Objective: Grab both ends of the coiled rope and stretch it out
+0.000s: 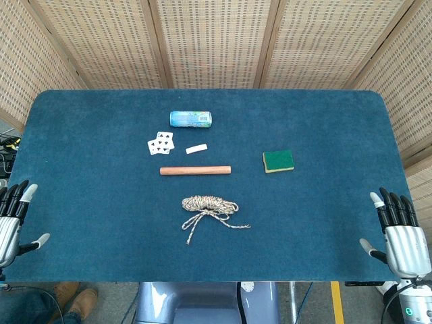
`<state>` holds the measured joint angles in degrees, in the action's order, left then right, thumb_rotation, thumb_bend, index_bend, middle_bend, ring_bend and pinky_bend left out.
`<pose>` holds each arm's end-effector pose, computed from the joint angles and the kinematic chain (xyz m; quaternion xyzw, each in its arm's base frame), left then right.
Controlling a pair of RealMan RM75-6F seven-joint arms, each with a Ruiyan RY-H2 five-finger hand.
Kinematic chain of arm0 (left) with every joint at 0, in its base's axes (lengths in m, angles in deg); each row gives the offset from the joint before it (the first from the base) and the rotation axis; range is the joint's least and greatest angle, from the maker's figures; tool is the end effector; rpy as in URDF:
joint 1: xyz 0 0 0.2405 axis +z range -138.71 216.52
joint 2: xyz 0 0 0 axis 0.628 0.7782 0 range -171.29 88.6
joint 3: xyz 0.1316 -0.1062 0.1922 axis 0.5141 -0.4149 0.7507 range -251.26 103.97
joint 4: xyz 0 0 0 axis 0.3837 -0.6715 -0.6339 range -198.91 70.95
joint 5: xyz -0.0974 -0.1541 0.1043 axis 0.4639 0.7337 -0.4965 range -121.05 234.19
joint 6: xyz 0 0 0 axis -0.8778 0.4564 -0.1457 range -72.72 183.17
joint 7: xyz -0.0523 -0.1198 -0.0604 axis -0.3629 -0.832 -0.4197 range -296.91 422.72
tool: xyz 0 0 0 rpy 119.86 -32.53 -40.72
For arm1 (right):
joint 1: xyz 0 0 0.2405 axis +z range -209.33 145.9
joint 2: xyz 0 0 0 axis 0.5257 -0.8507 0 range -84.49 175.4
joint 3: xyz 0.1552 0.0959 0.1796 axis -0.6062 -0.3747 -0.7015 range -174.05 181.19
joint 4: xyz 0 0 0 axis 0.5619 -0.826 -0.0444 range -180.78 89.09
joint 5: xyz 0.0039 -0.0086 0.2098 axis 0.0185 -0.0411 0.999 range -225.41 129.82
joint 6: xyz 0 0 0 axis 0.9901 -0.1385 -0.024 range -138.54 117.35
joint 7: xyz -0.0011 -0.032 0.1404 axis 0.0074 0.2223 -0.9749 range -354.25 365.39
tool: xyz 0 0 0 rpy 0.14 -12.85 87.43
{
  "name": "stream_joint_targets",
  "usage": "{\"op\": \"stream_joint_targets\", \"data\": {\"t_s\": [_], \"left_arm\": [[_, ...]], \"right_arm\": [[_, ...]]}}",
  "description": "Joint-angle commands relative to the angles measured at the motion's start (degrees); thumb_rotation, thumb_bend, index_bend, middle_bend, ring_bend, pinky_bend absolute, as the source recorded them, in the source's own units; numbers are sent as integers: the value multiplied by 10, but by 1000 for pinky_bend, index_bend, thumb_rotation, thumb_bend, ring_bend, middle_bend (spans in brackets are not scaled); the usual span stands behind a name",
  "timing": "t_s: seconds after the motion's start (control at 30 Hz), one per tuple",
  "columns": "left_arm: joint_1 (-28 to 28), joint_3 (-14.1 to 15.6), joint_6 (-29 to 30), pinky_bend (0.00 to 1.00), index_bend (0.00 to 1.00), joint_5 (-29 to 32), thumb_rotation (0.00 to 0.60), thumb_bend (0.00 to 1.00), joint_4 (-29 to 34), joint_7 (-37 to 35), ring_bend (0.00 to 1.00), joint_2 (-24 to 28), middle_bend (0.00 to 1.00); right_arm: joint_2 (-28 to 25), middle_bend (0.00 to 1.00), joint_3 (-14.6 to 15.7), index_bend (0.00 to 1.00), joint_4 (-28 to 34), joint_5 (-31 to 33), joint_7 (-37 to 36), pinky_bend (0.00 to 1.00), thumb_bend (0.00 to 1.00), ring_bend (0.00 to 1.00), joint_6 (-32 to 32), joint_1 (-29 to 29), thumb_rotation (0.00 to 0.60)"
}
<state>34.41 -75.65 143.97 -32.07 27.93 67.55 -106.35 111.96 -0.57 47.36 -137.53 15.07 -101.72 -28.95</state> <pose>-0.3037 0.1756 0.1586 -0.6098 -0.3431 -0.3887 0.5995 -0.2949 -0.1730 0.1585 0.5979 -0.3151 0.3943 0.6226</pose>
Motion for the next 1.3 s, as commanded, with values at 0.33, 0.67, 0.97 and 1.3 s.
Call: {"op": "stream_joint_targets", "data": {"t_s": [0.33,0.67,0.97,1.3], "left_arm": [[0,-2,-6,0,0,7,600,0,5,13,0,-3,0],[-4,-1,-12,0,0,7,600,0,5,28,0,-11,0],[-8,-3,-24,0,0,17,600,0,5,38,0,-15,0],[-14,-3,-39,0,0,26,600,0,6,59,0,-25,0]], "right_arm": [[5,0,8,37,2,-6,4,0,0,0,33,15,600],[-2,0,-14,328,61,12,32,0,41,0,190,117,600],[42,0,-31,389,75,85,75,0,222,0,324,203,600],[151,0,-54,436,56,213,216,0,277,0,370,274,600]]}}
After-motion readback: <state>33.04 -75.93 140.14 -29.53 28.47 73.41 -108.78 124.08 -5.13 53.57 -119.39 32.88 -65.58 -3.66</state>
